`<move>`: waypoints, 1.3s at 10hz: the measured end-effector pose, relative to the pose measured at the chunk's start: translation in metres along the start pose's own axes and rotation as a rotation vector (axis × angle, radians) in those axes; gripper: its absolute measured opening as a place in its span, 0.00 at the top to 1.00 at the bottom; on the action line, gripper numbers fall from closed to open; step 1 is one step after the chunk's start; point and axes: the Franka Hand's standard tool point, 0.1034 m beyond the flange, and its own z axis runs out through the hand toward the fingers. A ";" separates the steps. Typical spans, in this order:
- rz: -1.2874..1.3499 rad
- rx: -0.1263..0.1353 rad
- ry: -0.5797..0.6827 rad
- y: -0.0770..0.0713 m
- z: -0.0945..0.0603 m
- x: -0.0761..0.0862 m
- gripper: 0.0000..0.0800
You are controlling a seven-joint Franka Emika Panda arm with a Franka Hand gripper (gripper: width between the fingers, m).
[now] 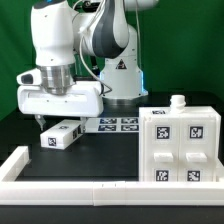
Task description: Assemble cabinet
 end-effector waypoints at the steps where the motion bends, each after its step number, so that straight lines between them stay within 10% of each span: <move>1: -0.002 0.000 0.000 0.000 0.000 0.000 0.14; 2: -0.003 0.000 0.000 0.000 0.000 0.000 0.30; 6: -0.026 -0.001 0.006 -0.013 -0.003 0.003 0.30; 13: -0.011 0.070 0.030 -0.128 -0.097 0.020 0.30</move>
Offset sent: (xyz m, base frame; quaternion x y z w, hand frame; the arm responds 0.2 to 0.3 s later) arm 0.0015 0.0038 0.0041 -0.0002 0.0084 -0.0047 1.0000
